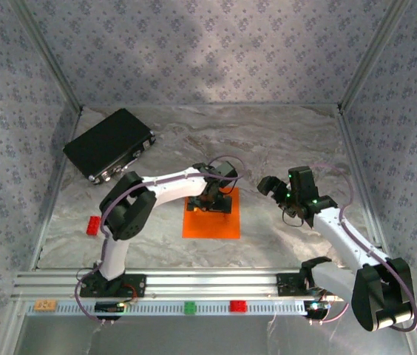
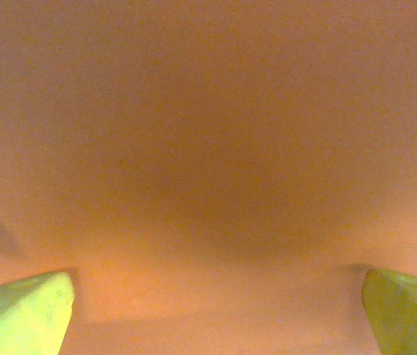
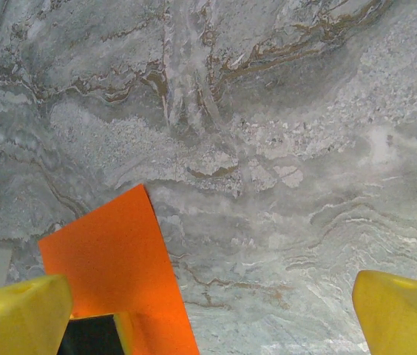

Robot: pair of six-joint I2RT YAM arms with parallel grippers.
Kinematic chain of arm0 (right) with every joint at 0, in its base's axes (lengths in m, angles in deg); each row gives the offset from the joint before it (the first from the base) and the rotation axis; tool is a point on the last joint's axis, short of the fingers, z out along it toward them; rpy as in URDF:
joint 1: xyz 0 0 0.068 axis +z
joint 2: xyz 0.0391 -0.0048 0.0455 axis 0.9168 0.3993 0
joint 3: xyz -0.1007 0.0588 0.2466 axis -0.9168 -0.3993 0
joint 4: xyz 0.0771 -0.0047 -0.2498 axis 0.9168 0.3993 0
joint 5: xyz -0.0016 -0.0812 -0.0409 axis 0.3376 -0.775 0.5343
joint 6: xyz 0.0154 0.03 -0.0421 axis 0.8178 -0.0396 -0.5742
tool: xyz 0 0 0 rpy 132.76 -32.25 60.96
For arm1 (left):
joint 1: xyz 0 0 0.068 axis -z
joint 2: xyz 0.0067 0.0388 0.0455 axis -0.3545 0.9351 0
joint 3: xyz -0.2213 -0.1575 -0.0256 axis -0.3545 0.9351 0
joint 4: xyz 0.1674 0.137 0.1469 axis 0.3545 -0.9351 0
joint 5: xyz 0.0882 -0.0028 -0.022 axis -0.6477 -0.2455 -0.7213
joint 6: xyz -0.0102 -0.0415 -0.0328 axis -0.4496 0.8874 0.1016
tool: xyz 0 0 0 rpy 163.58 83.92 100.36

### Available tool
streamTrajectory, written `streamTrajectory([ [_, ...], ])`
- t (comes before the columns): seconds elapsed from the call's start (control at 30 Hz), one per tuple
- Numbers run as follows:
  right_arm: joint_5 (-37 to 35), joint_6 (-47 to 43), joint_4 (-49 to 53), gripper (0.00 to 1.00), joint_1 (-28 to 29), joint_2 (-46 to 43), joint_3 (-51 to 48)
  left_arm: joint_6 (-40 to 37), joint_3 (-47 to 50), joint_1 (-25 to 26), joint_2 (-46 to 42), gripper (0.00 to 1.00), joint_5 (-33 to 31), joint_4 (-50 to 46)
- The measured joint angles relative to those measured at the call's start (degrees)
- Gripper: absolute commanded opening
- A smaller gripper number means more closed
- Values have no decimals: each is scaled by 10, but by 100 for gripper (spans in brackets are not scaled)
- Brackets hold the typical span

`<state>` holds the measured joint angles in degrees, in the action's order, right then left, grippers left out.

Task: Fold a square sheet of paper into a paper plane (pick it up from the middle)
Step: Move the square sheet of paper to the center of the table.

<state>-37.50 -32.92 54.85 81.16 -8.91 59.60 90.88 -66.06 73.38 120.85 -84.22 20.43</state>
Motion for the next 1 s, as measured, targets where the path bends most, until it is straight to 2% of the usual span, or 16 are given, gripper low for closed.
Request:
streamTrajectory([
  [0.57, 2, 2, 0, 99, -1, 2, 0, -21, 1, -12, 1, 99, -36, -28],
  [1.0, 11, 2, 0, 99, -1, 4, 0, 32, 7, -13, -20, 99, 3, -9],
])
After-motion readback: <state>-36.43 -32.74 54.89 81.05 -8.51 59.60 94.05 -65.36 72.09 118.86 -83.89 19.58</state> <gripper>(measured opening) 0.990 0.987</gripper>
